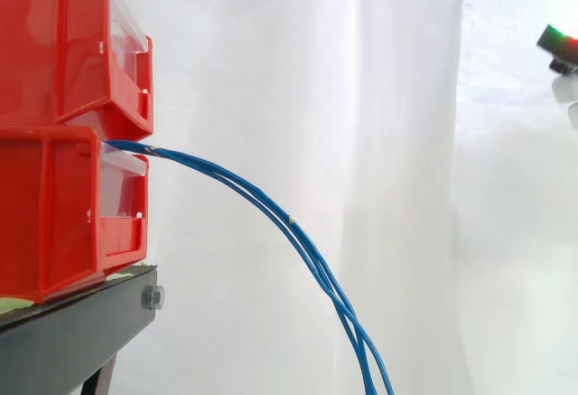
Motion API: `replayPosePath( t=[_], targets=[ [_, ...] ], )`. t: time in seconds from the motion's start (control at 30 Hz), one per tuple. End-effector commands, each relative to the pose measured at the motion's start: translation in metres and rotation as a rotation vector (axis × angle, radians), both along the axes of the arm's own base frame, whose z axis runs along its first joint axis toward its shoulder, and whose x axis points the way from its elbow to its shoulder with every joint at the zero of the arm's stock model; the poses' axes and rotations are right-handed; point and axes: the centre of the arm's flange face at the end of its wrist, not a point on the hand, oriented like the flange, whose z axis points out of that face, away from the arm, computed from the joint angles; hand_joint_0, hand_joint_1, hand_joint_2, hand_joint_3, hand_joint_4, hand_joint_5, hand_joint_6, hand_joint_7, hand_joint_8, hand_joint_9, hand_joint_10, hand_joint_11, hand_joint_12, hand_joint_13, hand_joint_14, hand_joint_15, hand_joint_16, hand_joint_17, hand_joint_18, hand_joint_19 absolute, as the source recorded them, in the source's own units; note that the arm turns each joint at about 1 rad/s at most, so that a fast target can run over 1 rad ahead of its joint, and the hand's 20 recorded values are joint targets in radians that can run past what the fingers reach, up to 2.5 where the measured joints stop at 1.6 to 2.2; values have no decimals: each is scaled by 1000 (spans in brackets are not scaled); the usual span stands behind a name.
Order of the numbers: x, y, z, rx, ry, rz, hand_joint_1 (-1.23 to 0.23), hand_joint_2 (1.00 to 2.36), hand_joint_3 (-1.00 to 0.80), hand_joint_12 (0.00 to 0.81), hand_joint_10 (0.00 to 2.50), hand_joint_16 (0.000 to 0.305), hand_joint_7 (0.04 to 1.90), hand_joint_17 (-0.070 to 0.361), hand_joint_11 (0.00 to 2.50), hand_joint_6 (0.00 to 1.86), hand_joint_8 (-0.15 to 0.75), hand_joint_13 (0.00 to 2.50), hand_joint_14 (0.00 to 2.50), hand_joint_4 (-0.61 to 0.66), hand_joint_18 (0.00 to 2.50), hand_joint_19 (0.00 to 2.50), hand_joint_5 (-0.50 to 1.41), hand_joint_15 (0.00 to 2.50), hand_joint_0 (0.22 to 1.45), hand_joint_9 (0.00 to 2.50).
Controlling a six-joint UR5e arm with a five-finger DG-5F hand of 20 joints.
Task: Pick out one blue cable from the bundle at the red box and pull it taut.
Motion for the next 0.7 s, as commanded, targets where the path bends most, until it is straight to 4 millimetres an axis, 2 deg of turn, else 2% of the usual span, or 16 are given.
replayPosePath(
  t=[0.0,0.07,0.1,0.17,0.2,0.23,0.27,0.33,0.37,0.57,0.6,0.67],
  targets=[
    [16,3,-25,-13,34,-8,-615,1000,-500,315,0,43,581,96,0,501,196,361,0,105,315,306,-240,0,479,396],
    [19,3,-32,-14,41,-8,-644,1000,-500,317,0,42,584,95,0,501,204,380,0,113,329,303,-238,0,477,416],
    [30,5,-44,-16,43,-8,-655,1000,-500,318,0,42,586,95,0,501,210,396,0,117,338,302,-237,0,477,433],
    [41,6,-50,-19,37,-14,-662,1000,-500,318,0,42,588,95,0,501,209,407,0,124,355,307,-235,0,478,450],
    [56,8,-53,-24,30,-19,-666,1000,-500,322,0,42,590,95,0,501,212,419,0,129,361,306,-234,0,478,456],
    [62,9,-55,-26,31,-19,-666,1000,-500,320,0,42,592,95,0,501,212,420,0,132,362,305,-234,0,477,463],
    [82,11,-66,-34,56,-16,-666,1000,-500,320,0,42,590,95,0,501,214,420,1,132,361,306,-234,0,478,467],
    [94,12,-74,-35,69,-16,-666,1000,-500,321,0,43,594,96,0,501,214,421,0,133,363,305,-233,0,477,469],
    [109,14,-80,-35,69,-16,-666,1000,-500,321,0,43,594,96,0,501,215,420,1,134,365,305,-233,0,477,471],
    [140,17,-98,-34,61,-13,-651,1000,-500,324,0,43,593,96,0,501,219,428,0,144,370,314,-231,0,472,482],
    [151,18,-111,-32,62,-10,-649,1000,-500,324,0,43,593,96,0,501,218,427,1,146,370,313,-231,0,473,482],
    [155,18,-116,-34,58,-13,-646,1000,-500,325,0,43,596,96,0,501,222,428,0,147,372,314,-230,1,473,484]
  ],
)
